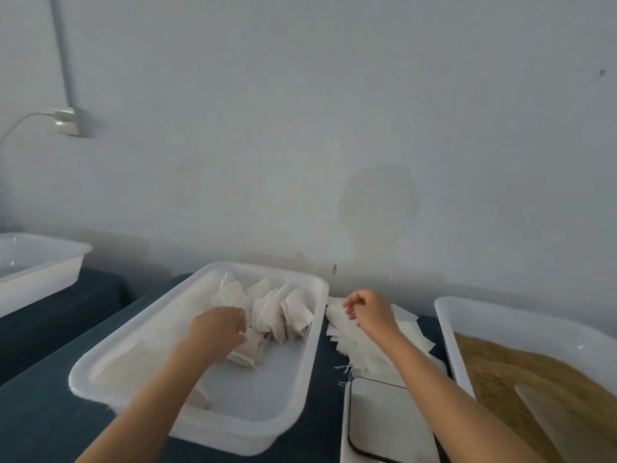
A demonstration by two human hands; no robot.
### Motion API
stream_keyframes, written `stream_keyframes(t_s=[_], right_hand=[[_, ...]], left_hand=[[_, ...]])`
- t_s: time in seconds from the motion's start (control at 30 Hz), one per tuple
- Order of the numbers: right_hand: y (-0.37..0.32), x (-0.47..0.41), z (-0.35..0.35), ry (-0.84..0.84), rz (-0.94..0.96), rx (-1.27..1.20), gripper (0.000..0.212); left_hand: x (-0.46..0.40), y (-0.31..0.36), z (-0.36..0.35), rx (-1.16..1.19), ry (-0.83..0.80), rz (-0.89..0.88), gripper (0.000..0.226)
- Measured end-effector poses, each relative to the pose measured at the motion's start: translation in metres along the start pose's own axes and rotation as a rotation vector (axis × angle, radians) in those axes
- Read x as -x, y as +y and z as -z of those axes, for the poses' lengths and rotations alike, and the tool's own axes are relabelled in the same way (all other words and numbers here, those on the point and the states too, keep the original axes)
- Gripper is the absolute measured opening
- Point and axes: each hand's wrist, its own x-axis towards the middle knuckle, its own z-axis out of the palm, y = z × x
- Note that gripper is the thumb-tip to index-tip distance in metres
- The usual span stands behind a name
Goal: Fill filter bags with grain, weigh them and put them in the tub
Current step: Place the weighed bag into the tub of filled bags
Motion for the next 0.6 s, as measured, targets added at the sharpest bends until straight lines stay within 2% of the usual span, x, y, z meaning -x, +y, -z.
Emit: stream_keyframes(t_s=[0.07, 0.17, 0.27, 0.33, 0.4, 0.5, 0.6], right_hand=[[0.030, -0.007, 0.012, 0.126, -0.094, 0.163, 0.023], [0.064, -0.012, 0.018, 0.077, -0.253, 0.375, 0.018], [0.079, -0.010, 0.015, -0.025, -0.389, 0.427, 0.050], [0.085, -0.011, 0.012, -0.054, -0.410, 0.457, 0.057], [0.089, -0.011, 0.009, -0.057, -0.392, 0.510, 0.045], [0.092, -0.012, 0.009, -0.044, -0.331, 0.572, 0.011], [0.090, -0.015, 0.017, -0.051, -0.284, 0.635, 0.008]], left_hand=[[-0.007, 0.015, -0.005, 0.025, 0.024, -0.008, 0.014], [-0.012, 0.030, -0.011, 0.041, 0.034, -0.012, 0.015], [-0.015, 0.035, -0.017, 0.054, 0.027, -0.005, 0.016], [-0.015, 0.035, -0.021, 0.051, 0.028, 0.008, 0.016], [-0.015, 0.033, -0.025, 0.050, 0.033, 0.020, 0.016], [-0.015, 0.031, -0.030, 0.047, 0.046, 0.029, 0.017], [-0.016, 0.032, -0.032, 0.044, 0.050, 0.027, 0.019]])
